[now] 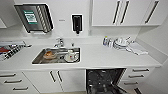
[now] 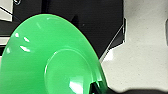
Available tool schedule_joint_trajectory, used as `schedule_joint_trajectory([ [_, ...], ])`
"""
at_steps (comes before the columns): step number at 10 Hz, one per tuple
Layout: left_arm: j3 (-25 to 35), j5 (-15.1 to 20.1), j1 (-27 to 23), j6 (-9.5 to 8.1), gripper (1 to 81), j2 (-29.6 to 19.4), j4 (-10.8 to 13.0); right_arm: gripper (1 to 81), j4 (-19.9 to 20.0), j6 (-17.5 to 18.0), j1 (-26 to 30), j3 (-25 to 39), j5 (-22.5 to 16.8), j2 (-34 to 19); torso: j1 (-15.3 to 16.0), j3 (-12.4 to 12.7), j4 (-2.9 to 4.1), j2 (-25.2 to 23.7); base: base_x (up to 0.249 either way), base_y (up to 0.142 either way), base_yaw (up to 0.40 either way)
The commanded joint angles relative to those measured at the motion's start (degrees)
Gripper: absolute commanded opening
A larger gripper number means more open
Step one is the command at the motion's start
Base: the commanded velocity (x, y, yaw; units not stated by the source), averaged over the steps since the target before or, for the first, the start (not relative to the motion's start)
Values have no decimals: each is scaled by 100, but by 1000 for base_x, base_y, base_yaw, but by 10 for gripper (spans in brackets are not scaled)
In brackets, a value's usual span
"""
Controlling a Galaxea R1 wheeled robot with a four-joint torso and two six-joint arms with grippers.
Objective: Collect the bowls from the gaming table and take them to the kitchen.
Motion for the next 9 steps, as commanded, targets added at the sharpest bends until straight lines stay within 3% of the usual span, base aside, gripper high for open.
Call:
schedule_joint_trajectory([
  [1,1455,519,-579,17,10,-1029,-26,10,-45,-1,81,68,-303,-82,0,-506,0,-2,0,0,0],
  [3,2053,660,-781,17,10,-1434,-35,10,-45,-1,81,69,-294,-82,5,-905,0,2,0,0,0],
  [4,2291,712,-886,17,10,-1592,-35,10,-36,-1,90,69,-303,-82,5,-581,0,5,0,0,0],
  [6,2835,923,-1158,-10,10,-1934,-78,10,-36,-1,99,69,-303,-90,9,-824,0,7,0,0,0],
  [9,3417,1170,-1623,-10,10,-2279,-184,10,-36,-1,99,60,-311,-100,9,-870,0,9,0,0,0],
])
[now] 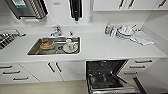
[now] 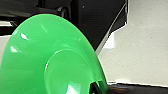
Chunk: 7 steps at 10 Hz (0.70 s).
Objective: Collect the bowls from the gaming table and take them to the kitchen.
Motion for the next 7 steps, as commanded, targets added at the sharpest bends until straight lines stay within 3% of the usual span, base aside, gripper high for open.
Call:
schedule_joint_trajectory([
  [1,702,536,-718,3,10,-448,-109,10,-36,-1,-86,11,-388,-83,0,0,0,0,0,0,0],
  [7,2231,2022,-2634,-59,10,-448,-205,10,8,16,-16,64,-379,-83,0,-4,0,4,0,0,0],
])
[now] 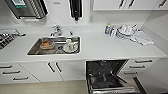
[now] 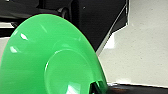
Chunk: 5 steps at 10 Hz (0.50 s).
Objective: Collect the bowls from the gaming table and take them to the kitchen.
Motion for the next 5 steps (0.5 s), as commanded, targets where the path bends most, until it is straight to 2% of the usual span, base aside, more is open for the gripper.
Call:
schedule_joint_trajectory([
  [1,979,1336,-1355,-140,10,37,-144,10,0,11,-44,36,-361,-77,0,0,0,0,0,0,0],
  [3,1190,1844,-1996,-367,10,379,-135,10,-1,11,-18,36,-361,-68,0,-2,0,2,0,0,0],
  [5,1164,2249,-2419,-588,10,932,-109,10,-9,11,0,71,-362,-77,0,-7,0,2,0,0,0],
])
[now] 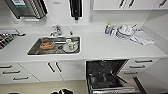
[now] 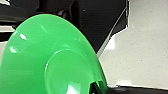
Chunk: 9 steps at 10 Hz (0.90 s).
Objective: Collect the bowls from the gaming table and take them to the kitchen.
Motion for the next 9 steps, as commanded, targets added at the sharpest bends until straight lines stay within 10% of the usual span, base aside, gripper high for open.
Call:
schedule_joint_trajectory([
  [1,356,1017,-1147,-391,10,775,-89,10,-22,10,-51,63,-390,-74,0,-331,0,0,0,0,0],
  [4,-154,1562,-1640,-549,10,1752,-89,10,-22,10,-51,116,-372,-74,0,-708,0,0,0,0,0],
  [5,-287,1686,-1825,-612,10,2035,-89,10,-14,10,-51,116,-372,-74,2,-430,0,2,0,0,0],
  [9,-1024,1905,-2466,-708,10,3000,-115,10,-22,10,-69,134,-354,-74,7,-612,0,9,0,0,0],
])
